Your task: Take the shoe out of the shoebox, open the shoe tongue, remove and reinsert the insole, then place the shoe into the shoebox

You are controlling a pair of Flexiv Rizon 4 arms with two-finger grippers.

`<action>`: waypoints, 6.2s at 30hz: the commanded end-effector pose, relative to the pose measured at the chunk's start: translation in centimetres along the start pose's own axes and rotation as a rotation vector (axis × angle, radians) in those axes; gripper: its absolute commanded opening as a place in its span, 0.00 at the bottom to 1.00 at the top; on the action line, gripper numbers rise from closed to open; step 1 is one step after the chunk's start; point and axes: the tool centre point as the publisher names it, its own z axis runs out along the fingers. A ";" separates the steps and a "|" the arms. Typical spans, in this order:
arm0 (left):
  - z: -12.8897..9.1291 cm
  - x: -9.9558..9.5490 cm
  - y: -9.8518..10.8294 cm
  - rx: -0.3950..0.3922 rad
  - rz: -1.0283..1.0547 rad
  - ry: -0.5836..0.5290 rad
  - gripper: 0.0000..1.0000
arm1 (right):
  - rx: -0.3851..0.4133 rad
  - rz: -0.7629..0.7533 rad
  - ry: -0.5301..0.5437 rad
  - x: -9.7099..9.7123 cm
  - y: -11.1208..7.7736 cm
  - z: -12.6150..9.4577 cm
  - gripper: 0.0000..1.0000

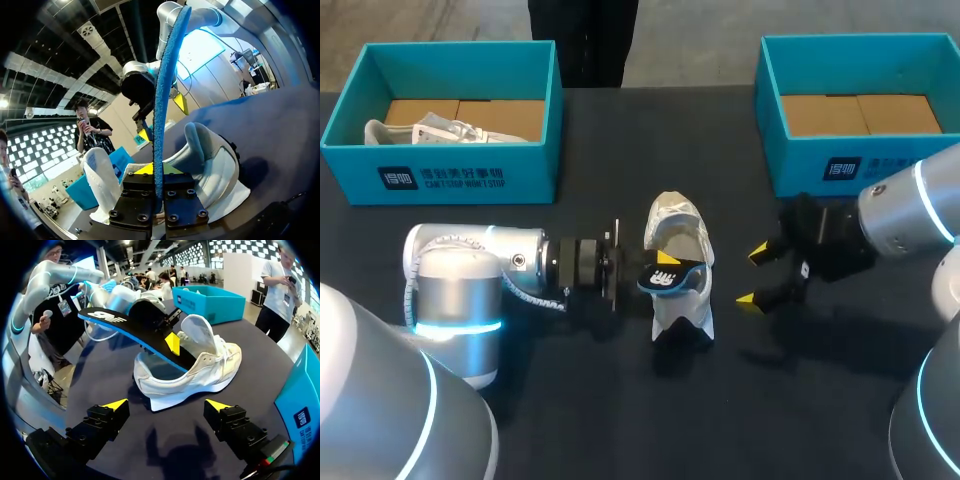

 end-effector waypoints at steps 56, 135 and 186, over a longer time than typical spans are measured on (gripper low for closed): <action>0.2 -0.3 -0.8 -0.024 0.051 0.014 0.00 | 0.001 -0.009 -0.002 0.2 0.3 -0.1 1.00; 0.8 0.7 -3.8 -0.032 0.087 0.104 0.29 | -0.008 0.006 0.010 0.5 -0.6 0.9 1.00; 0.6 0.2 -4.7 -0.020 0.154 0.093 0.37 | -0.016 -0.010 -0.007 1.1 0.6 0.0 1.00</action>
